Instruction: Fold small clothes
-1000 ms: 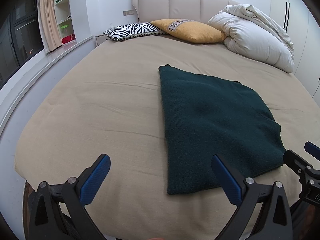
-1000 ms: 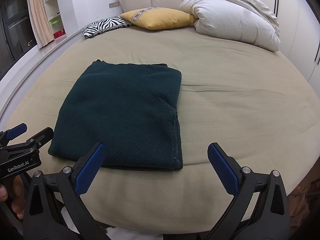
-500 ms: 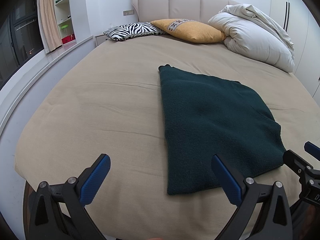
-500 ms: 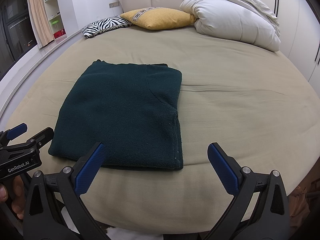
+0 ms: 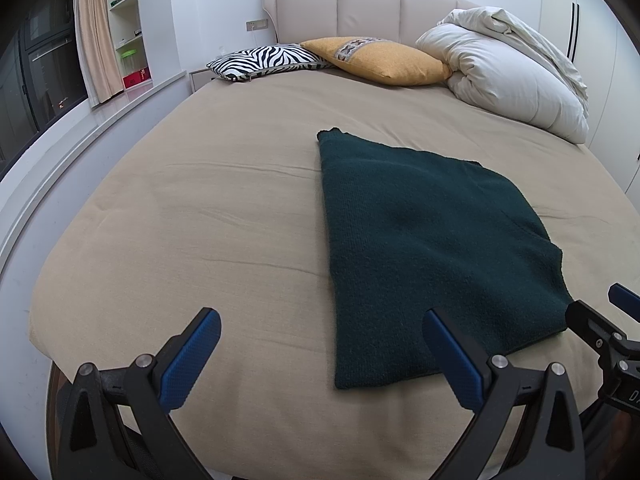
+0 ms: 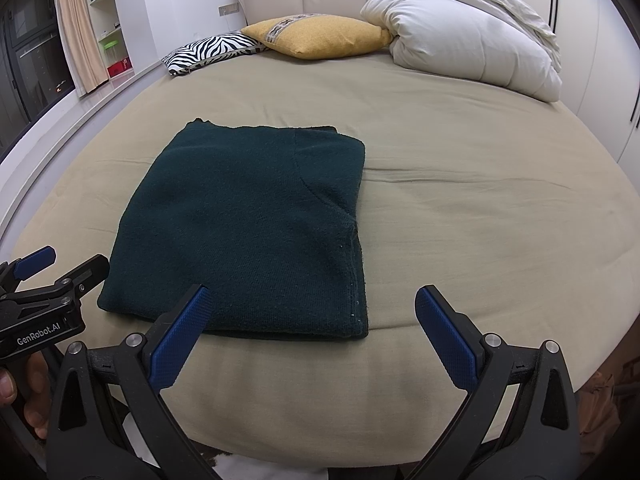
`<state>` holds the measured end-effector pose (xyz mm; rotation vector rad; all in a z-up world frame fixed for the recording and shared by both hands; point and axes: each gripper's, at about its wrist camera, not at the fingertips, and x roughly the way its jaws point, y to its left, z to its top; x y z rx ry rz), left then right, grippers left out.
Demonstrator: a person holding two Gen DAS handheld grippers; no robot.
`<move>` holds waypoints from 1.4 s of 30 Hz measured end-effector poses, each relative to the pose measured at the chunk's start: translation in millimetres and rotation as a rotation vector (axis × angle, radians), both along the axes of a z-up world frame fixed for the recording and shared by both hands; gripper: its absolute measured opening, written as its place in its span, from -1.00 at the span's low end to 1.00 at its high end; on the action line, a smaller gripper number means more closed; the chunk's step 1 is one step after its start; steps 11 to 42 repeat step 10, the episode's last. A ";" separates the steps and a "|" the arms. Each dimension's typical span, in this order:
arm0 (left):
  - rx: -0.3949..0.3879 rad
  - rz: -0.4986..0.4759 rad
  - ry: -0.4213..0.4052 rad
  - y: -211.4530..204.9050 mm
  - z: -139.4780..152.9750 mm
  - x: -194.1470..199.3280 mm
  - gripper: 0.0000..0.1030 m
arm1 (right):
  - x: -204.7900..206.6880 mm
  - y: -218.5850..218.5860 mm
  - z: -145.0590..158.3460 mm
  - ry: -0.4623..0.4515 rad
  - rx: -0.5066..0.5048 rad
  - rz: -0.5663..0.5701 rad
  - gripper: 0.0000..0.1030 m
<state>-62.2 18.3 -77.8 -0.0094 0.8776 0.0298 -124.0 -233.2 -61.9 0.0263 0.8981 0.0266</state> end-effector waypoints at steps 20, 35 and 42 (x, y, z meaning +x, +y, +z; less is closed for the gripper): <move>0.010 -0.002 -0.009 0.8 -3.0 -6.4 1.00 | -0.1 -0.3 -0.3 0.001 0.003 0.003 1.00; 0.010 -0.002 -0.009 0.8 -3.0 -6.4 1.00 | -0.1 -0.3 -0.3 0.001 0.003 0.003 1.00; 0.010 -0.002 -0.009 0.8 -3.0 -6.4 1.00 | -0.1 -0.3 -0.3 0.001 0.003 0.003 1.00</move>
